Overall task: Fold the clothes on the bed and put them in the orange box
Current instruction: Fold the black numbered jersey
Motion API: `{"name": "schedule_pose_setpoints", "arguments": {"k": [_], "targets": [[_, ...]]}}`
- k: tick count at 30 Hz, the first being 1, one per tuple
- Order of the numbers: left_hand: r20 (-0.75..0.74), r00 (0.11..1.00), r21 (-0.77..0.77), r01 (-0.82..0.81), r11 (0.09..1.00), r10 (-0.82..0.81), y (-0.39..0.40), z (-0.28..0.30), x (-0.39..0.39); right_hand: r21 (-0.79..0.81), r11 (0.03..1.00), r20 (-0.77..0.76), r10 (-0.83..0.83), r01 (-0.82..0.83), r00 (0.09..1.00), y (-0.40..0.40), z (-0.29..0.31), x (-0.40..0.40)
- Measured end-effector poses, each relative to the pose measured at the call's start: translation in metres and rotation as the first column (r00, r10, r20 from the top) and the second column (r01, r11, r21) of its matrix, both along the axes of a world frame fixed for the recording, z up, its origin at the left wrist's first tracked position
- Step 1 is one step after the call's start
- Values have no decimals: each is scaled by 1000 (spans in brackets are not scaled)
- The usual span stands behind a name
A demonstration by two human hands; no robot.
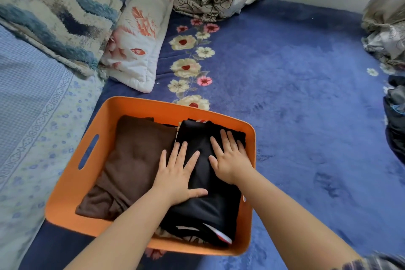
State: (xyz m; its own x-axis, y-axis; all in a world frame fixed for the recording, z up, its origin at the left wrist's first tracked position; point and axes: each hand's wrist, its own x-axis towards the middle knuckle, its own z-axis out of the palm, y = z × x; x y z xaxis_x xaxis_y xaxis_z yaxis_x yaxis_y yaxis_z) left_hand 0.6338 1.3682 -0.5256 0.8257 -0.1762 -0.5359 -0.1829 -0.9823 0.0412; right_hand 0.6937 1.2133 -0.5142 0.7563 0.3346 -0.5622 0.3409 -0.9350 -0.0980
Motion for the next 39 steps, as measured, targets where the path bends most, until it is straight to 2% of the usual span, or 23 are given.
{"name": "schedule_pose_setpoints", "arguments": {"k": [3,5,7,9,11,15,21,27,31,39], "targets": [[7,1000,47,-2,999,2,-3,20,-8,-39,997,-41,61,-63,997,1,11,3],[51,997,-23,-59,998,61,-8,37,-21,-72,988,-71,129,-134,989,0,28,12],[-22,988,-100,-157,983,155,-20,51,-40,-86,966,21,246,-243,969,-2,46,24],[-137,960,-103,-260,960,246,-35,55,-53,-75,920,119,392,-385,912,-7,56,33],[-183,932,-76,-332,940,314,-48,50,-60,-40,876,101,482,-480,870,-9,54,36],[-210,910,-34,-373,927,358,-56,37,-61,48,910,64,409,-412,910,3,34,34],[-289,895,-1,-356,935,340,-57,16,-55,25,943,15,332,-333,943,10,-3,35],[-397,873,34,-295,955,284,-56,-1,-43,70,950,-24,308,-305,951,9,-19,39],[-404,866,56,-297,953,294,-58,-18,-39,59,951,-42,307,-304,951,10,-35,43],[-366,878,98,-292,951,308,-58,-23,-40,-7,947,40,320,-320,947,17,-42,39]]}}
